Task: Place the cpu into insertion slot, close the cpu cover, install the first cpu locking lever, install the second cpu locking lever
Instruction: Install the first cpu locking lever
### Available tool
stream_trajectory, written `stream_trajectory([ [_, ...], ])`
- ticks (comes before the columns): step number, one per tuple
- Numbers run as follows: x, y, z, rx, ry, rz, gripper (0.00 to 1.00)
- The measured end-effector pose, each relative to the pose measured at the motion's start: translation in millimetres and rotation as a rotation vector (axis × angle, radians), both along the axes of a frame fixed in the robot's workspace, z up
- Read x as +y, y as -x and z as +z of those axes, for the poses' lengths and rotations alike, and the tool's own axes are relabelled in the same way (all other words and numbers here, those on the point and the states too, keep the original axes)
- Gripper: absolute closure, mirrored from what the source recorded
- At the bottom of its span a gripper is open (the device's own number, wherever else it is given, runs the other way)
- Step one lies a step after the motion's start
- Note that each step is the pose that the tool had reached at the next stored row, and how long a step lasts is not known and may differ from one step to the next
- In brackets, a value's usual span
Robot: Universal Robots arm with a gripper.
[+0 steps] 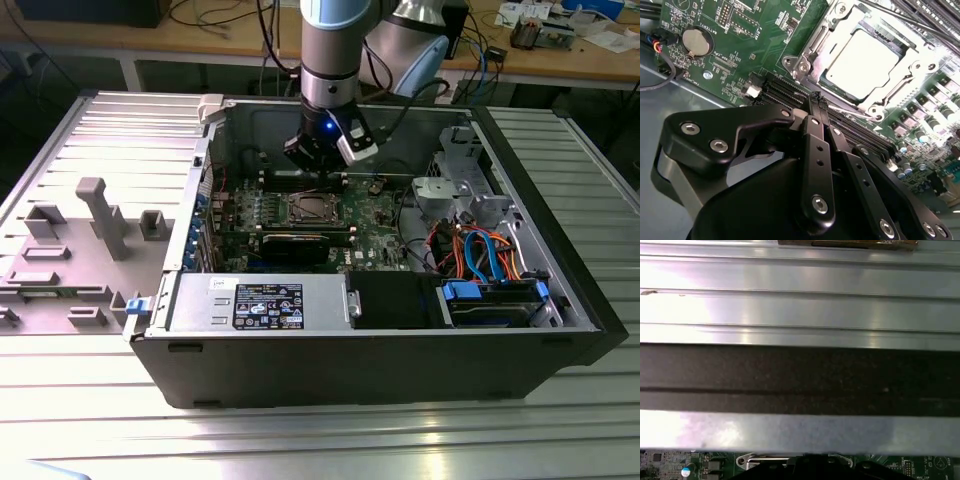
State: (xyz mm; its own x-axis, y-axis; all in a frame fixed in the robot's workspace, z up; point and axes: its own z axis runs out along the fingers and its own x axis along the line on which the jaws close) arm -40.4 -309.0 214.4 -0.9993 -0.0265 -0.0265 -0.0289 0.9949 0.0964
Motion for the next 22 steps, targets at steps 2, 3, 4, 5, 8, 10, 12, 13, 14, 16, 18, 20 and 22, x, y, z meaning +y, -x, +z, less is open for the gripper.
stream_trajectory([
  [2, 0.0, -1.5, -3.4, 0.0000, -0.0001, 0.000, 0.89],
  [3, 0.0, -1.8, -4.7, 0.0000, 0.0000, 0.000, 0.89],
  [4, 0.0, -1.9, -5.6, -0.0001, 0.0000, 0.000, 0.89],
  [5, 0.0, -2.0, -6.3, 0.0000, 0.0000, 0.000, 0.89],
  [8, 0.0, -2.4, -8.8, 0.0001, 0.0002, 0.000, 0.89],
  [10, 0.0, -2.5, -9.0, 0.0000, 0.0000, 0.000, 0.89],
  [12, 0.0, -2.7, -8.9, -0.0001, -0.0001, 0.000, 0.89],
  [13, 0.0, -2.7, -8.9, -0.0001, -0.0002, 0.000, 0.89],
  [14, 0.0, -2.7, -8.9, -0.0001, -0.0002, 0.000, 0.89],
  [16, 0.0, -2.7, -8.9, -0.0001, -0.0001, 0.000, 0.89],
  [18, 0.0, -2.6, -8.8, 0.0000, 0.0000, 0.000, 0.89],
  [20, 0.0, -2.6, -8.9, 0.0000, 0.0000, 0.000, 0.89],
  [22, 0.0, -2.7, -9.1, 0.0001, 0.0004, 0.000, 0.89],
])
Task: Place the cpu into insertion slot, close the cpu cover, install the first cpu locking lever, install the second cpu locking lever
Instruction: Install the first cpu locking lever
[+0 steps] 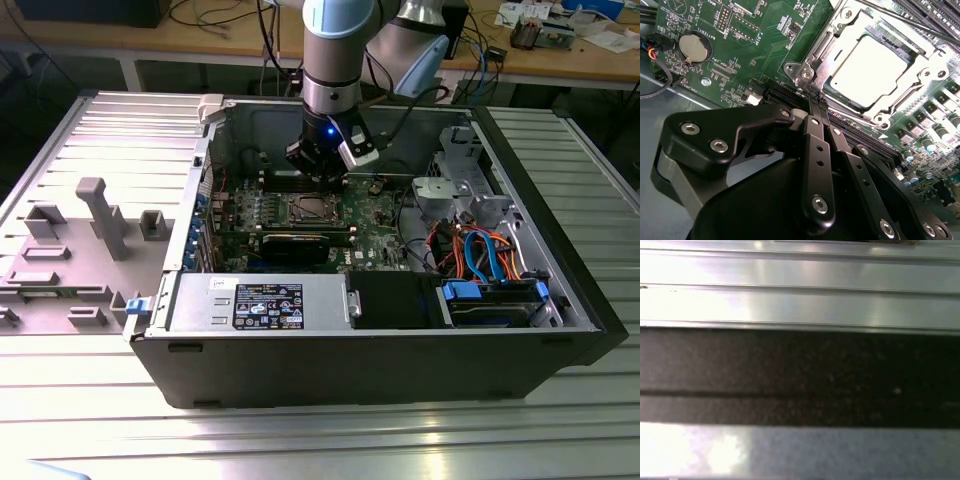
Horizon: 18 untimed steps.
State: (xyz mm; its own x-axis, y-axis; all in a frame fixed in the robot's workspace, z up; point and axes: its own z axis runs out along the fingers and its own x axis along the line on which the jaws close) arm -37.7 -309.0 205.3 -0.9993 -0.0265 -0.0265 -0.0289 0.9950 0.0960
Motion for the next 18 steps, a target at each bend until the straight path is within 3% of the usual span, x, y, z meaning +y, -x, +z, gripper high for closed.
stream_trajectory([
  [8, 0.0, -0.1, -0.8, -0.0001, 0.0054, 0.000, 0.89],
  [18, 0.0, -0.2, 0.2, -0.0002, 0.0055, 0.000, 0.89],
])
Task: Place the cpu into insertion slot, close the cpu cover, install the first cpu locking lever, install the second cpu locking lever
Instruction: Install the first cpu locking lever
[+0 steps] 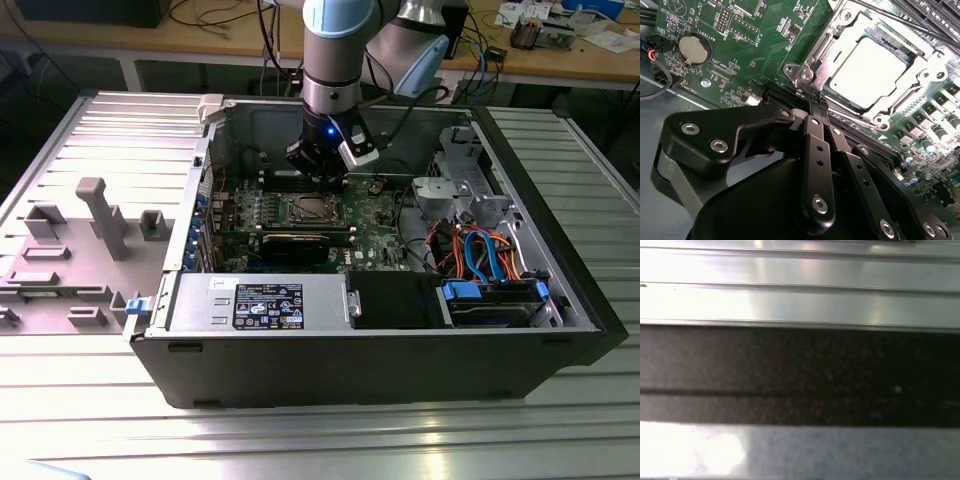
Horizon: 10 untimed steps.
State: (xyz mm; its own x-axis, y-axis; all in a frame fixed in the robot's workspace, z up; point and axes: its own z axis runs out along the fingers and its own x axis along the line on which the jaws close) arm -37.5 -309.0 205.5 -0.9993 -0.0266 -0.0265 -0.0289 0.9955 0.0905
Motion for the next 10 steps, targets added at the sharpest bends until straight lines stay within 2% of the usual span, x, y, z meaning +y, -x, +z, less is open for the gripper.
stream_trajectory([
  [10, 0.0, -0.5, -0.2, 0.0001, 0.0098, 0.000, 0.89],
])
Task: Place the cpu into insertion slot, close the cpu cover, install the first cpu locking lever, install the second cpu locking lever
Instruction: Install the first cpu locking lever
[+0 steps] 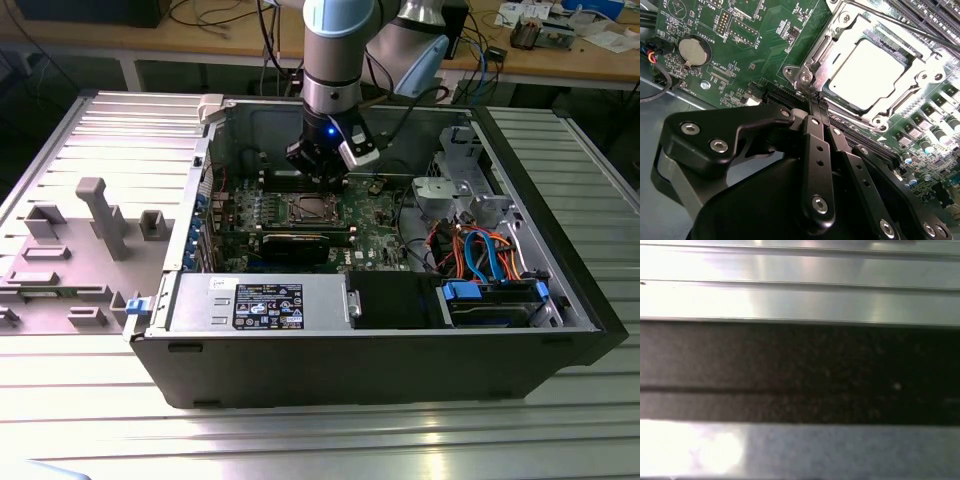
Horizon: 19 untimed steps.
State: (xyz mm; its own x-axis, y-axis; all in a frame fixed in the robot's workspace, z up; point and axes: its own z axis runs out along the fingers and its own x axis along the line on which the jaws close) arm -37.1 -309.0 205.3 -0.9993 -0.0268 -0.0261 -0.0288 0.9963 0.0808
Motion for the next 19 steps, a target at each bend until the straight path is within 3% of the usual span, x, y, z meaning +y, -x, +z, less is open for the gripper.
stream_trajectory([
  [10, 0.0, -1.5, -3.0, 0.0000, 0.0068, 0.000, 0.89],
  [14, 0.0, -1.5, -3.0, 0.0000, -0.0085, 0.000, 0.89],
  [19, 0.1, -1.5, 1.7, -0.0001, -0.0089, 0.000, 0.89],
])
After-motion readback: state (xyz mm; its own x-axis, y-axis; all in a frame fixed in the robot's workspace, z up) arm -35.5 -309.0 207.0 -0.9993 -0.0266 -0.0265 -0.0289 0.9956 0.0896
